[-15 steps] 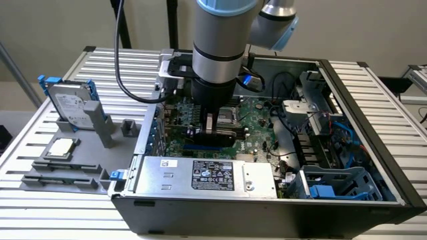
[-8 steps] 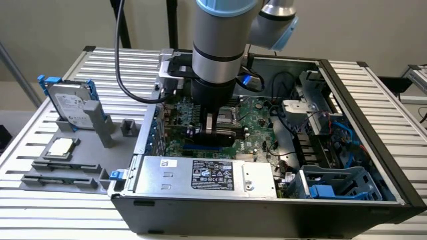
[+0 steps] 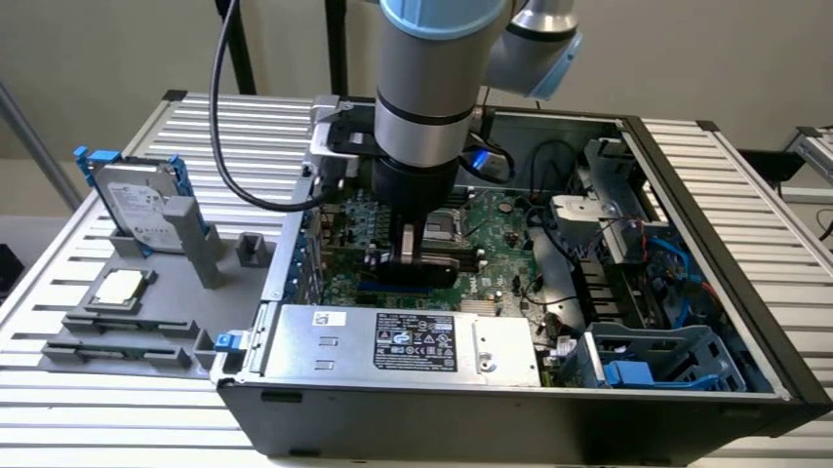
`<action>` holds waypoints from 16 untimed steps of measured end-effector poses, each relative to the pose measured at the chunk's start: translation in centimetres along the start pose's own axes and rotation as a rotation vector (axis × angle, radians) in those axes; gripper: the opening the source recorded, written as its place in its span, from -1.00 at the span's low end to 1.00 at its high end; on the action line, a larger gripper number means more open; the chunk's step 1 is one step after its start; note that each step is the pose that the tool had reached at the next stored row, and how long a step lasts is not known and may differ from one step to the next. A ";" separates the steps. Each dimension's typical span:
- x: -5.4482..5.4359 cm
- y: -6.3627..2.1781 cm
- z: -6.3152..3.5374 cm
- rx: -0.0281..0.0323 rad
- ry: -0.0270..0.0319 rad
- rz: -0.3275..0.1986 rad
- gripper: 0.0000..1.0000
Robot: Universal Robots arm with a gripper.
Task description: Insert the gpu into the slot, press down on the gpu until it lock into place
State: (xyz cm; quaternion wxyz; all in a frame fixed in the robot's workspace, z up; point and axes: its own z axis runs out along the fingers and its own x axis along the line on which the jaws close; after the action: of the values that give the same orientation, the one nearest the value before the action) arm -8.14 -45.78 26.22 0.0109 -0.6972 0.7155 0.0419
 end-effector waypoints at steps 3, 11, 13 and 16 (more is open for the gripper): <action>0.0 0.02 0.10 -0.0013 0.0000 0.000 -0.47; 0.0 0.04 0.50 -0.0055 0.0001 0.000 -0.47; 0.0 0.04 0.64 -0.0069 0.0002 0.000 -0.47; 0.1 0.03 0.83 -0.0086 0.0005 0.001 -0.47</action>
State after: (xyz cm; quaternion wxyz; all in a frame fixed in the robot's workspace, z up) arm -8.21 -45.78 25.39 0.0077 -0.6971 0.7156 0.0449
